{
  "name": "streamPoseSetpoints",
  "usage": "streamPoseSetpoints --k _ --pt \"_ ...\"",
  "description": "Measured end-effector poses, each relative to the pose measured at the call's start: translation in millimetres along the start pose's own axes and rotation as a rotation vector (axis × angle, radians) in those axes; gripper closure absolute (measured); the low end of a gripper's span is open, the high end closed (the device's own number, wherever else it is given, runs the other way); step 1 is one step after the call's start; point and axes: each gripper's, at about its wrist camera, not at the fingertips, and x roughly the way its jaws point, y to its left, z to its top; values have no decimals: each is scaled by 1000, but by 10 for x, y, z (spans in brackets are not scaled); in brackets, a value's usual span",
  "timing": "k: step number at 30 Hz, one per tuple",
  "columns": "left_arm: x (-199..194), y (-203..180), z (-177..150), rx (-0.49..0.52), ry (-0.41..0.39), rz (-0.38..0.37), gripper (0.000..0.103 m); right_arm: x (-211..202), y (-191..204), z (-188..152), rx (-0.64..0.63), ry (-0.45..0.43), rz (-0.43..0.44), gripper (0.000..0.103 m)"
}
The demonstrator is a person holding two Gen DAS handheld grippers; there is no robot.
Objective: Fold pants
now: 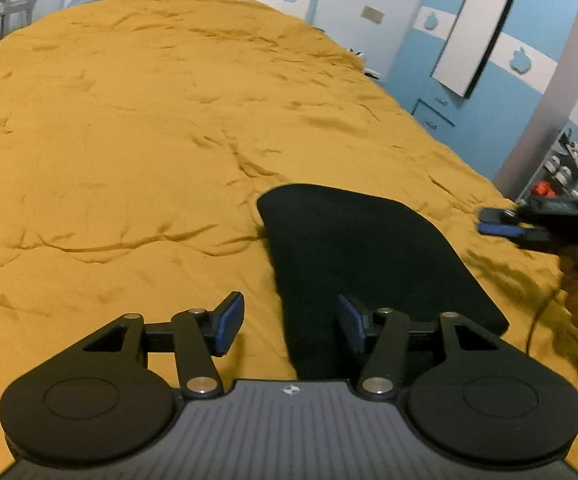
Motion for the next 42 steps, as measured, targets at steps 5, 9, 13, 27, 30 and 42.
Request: streamPoseSetpoints --k 5,9,13,27,30,42 --pt "-21 -23 97 -27 3 -2 39 -260 338 -112 -134 -15 -47 60" --pt "-4 -117 146 -7 5 -1 36 -280 486 -216 -220 -7 -98 58" --pt "116 -170 191 -9 28 -33 33 -230 451 -270 -210 22 -80 55" --pt "811 406 248 -362 161 -304 22 304 -6 -539 27 240 103 52" --pt "1018 594 181 -442 229 -354 22 401 -44 -560 54 269 145 52" --pt "1392 669 106 -477 249 -547 21 826 -228 -565 167 356 326 53"
